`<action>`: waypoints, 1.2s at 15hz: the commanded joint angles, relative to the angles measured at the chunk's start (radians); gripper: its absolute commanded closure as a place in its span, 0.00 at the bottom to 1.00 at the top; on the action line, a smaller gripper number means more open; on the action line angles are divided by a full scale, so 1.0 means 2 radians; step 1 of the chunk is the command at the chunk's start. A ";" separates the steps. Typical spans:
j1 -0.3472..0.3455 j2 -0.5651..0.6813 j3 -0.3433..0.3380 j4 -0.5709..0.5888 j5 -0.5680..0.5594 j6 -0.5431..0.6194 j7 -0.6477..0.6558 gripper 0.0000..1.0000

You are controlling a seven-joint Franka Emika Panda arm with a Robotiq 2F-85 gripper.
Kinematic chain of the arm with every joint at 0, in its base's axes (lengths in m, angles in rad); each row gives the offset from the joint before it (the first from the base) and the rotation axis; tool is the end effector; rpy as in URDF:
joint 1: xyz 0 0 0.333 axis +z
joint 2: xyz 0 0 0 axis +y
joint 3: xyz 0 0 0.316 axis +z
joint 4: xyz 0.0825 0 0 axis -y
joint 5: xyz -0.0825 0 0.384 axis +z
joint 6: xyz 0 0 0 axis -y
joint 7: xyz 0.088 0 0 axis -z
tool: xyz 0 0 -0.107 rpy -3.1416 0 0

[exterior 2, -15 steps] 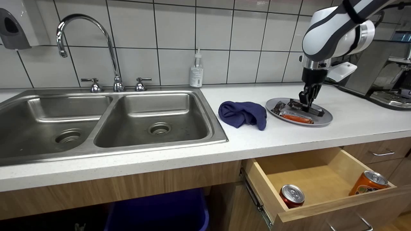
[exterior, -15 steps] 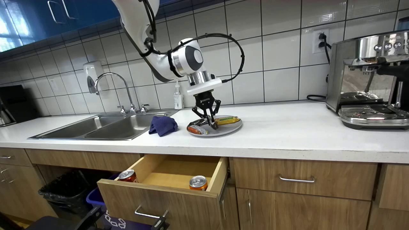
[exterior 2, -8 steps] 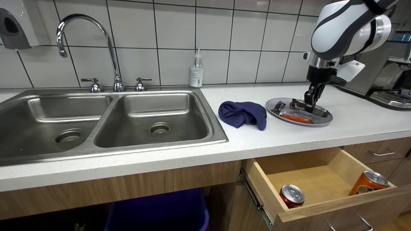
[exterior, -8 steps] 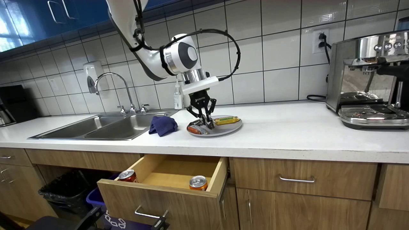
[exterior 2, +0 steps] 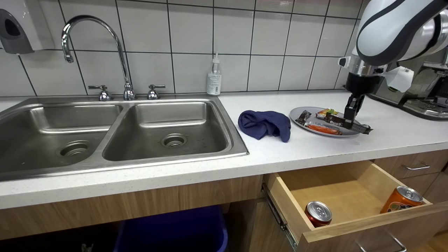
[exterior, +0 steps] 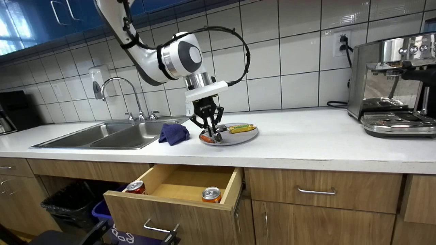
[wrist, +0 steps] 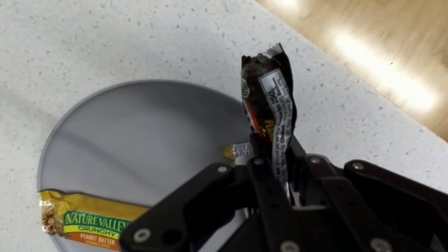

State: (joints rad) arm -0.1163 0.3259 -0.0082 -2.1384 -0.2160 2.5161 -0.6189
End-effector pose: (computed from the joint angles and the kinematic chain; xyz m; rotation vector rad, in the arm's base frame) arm 0.5733 -0.0698 0.2560 2.8334 0.9816 -0.0009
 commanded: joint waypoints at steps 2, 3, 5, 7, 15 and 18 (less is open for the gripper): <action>-0.005 -0.059 0.004 -0.066 -0.005 0.013 -0.040 0.95; -0.004 -0.066 0.003 -0.075 -0.007 0.013 -0.045 0.95; -0.002 -0.077 0.003 -0.090 -0.006 0.009 -0.059 0.96; 0.000 -0.086 0.002 -0.104 -0.006 0.009 -0.069 0.95; 0.008 -0.108 0.002 -0.140 -0.002 -0.008 -0.126 0.95; 0.013 -0.111 0.002 -0.150 -0.005 -0.012 -0.146 0.95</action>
State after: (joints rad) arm -0.0963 0.1514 -0.0081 -2.4007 -0.2200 2.5192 -0.8512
